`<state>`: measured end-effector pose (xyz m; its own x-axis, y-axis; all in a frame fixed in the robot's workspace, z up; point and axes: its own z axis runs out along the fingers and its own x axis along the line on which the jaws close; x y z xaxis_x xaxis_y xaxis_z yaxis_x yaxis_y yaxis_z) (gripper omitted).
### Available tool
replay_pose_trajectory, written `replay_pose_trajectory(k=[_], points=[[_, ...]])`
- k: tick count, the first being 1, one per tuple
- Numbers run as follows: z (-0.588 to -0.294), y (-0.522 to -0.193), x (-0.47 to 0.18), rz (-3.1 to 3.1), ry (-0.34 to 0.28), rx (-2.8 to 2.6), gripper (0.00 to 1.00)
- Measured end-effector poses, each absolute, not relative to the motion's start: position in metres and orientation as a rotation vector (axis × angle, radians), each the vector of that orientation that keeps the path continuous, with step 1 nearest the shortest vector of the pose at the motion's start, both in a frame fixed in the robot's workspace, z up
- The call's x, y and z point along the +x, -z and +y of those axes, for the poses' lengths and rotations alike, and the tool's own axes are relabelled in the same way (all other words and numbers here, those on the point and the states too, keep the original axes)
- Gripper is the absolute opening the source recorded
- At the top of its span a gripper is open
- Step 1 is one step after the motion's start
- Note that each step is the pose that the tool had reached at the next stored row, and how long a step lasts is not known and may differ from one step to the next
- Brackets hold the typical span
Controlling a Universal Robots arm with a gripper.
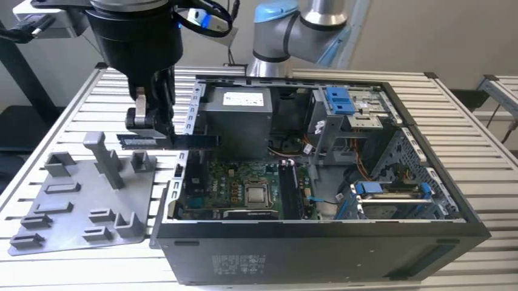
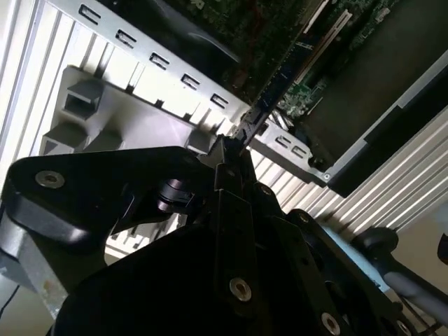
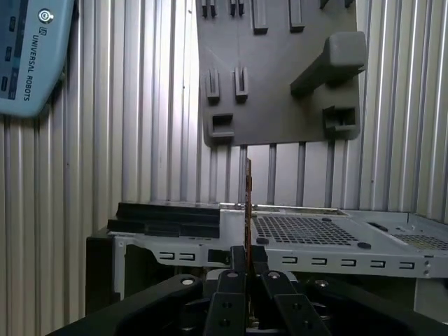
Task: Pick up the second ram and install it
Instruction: 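Pick up the second ram and move it above second insertion slot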
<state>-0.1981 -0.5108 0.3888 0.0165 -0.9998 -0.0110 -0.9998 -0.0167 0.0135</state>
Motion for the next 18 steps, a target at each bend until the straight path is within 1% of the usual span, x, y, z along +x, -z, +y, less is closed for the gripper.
replay_pose_trajectory(k=[18], points=[[-0.511, -0.389, -0.127, -2.2, 0.031, 2.237, 0.14]])
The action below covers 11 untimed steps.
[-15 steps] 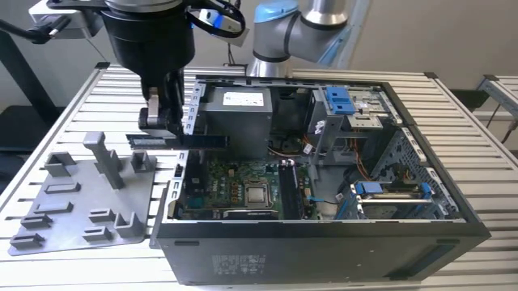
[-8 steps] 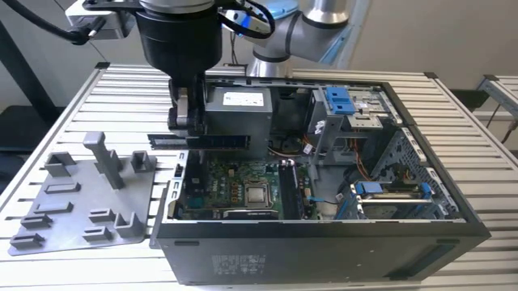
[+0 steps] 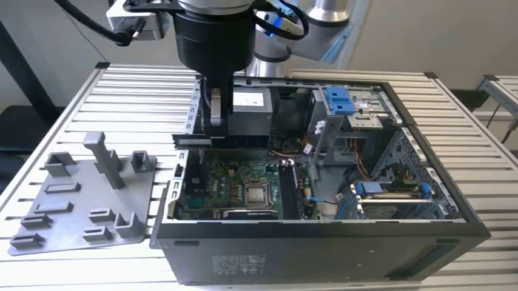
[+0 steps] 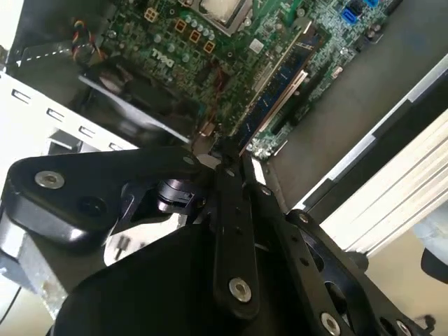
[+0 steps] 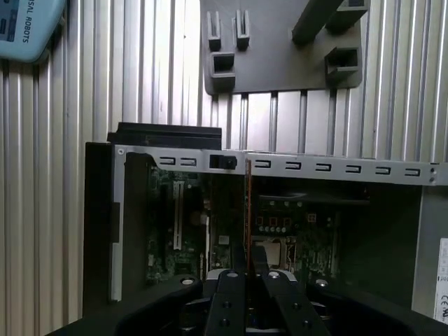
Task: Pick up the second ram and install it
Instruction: 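Pick up the second ram and move it above second insertion slot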
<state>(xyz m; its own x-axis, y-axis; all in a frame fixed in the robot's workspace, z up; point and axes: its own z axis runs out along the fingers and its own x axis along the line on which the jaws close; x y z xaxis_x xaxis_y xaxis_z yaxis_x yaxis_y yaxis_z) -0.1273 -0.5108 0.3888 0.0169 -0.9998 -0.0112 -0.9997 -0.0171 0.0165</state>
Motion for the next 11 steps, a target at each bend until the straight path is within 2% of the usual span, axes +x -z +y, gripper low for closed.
replay_pose_trajectory(k=[11], points=[[-0.511, -0.389, -0.08, -2.198, 0.034, 2.236, 0.14]])
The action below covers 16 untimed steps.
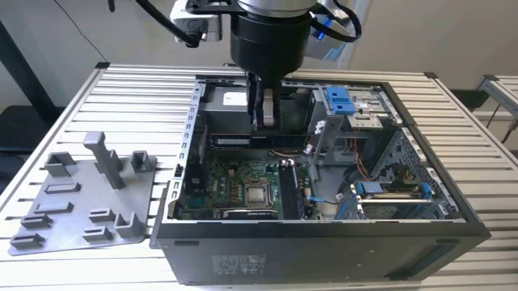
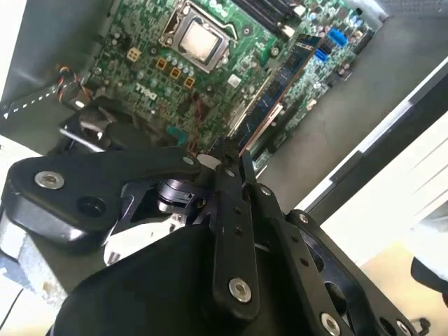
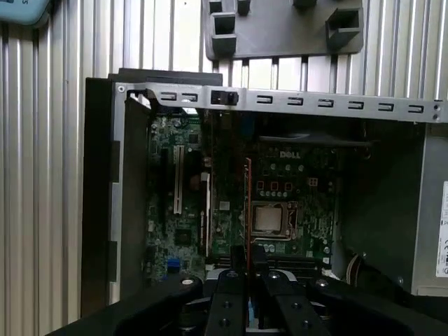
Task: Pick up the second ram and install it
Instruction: 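Pick up the second ram and move it above second insertion slot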
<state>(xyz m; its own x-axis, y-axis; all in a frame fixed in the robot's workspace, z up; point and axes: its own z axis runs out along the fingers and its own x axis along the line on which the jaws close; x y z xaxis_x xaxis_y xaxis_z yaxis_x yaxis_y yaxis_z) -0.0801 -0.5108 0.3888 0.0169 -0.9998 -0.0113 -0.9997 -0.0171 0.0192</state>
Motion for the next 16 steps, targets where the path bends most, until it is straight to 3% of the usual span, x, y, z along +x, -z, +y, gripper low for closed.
replay_pose_trajectory(k=[16], points=[[-0.511, -0.389, -0.014, -2.196, 0.039, 2.234, 0.14]])
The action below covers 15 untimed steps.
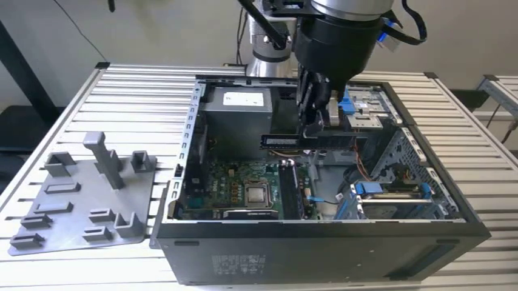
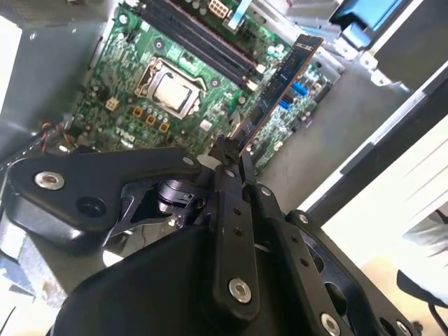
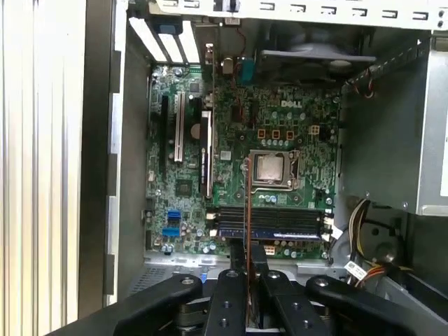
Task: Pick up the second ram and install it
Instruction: 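Pick up the second ram and move it above second insertion slot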
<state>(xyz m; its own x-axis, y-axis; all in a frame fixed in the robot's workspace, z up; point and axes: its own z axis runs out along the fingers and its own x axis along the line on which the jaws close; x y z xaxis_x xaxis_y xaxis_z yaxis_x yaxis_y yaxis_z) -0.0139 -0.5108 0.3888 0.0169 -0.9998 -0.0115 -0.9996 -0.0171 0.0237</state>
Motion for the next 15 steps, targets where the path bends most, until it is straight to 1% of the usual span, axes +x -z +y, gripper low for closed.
replay_pose_trajectory(k=[5, 15], points=[[-0.511, -0.389, 0.0, -2.196, 0.039, 2.234, 0.14], [-0.507, -0.389, 0.0, -2.196, 0.04, 2.234, 0.14]])
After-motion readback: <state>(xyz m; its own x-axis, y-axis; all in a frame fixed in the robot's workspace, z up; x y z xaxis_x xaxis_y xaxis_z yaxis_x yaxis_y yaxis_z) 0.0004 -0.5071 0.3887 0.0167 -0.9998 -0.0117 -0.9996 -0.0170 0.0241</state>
